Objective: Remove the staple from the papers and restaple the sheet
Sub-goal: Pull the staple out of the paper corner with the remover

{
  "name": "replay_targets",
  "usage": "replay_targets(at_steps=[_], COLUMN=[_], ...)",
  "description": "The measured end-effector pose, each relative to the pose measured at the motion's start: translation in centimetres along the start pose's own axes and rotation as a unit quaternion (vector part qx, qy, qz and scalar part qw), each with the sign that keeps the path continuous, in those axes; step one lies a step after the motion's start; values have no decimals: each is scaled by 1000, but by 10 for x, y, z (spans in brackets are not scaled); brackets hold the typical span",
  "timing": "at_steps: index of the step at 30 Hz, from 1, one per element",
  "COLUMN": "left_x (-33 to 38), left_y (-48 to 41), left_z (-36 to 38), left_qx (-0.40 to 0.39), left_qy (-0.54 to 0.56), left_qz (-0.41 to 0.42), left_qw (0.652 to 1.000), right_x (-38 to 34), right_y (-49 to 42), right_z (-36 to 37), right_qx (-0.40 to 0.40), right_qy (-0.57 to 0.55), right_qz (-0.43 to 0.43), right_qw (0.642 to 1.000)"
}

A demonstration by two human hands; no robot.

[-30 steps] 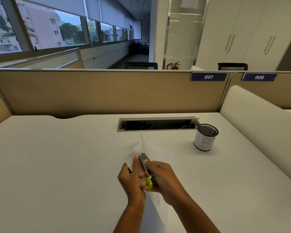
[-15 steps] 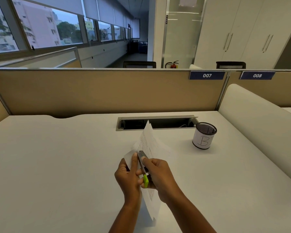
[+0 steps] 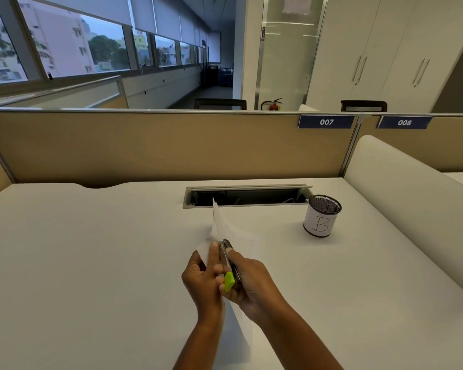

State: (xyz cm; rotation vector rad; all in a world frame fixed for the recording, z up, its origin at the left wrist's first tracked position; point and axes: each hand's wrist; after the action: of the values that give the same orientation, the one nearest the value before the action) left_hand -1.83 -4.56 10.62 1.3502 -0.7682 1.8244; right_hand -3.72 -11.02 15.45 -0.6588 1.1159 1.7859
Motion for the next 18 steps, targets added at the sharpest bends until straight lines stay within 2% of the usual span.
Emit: replay_targets(at_steps=[4,7,12,18], left_x=[8,13,16,18], left_y=[-5,-6,-8,-9], left_z=[-3,-3,-6,-7], left_qx=[-21,-45,-62,-63], left_qy=[40,42,45,57], left_qz=[-96,-139,-146,-174], left_qw=[994,988,986,981], right_x=[-10,-13,-9,-8], right_y=[0,0,-2,-1], right_z=[-9,-14,-12,-14], right_qx=[-47,-64,-46,-7], right_qy=[-22,19,171,183], right_qz=[15,-10,-24,-34], right_qw=[999,998,984,982])
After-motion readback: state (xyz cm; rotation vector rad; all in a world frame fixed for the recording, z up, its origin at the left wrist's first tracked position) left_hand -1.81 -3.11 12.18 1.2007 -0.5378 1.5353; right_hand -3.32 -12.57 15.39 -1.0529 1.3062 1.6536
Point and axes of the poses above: each hand's wrist, its own y-axis away from the middle knuckle, its own z-axis out of the palm, x = y × z, and after that the axes turned 1 degree about -y, right-handed
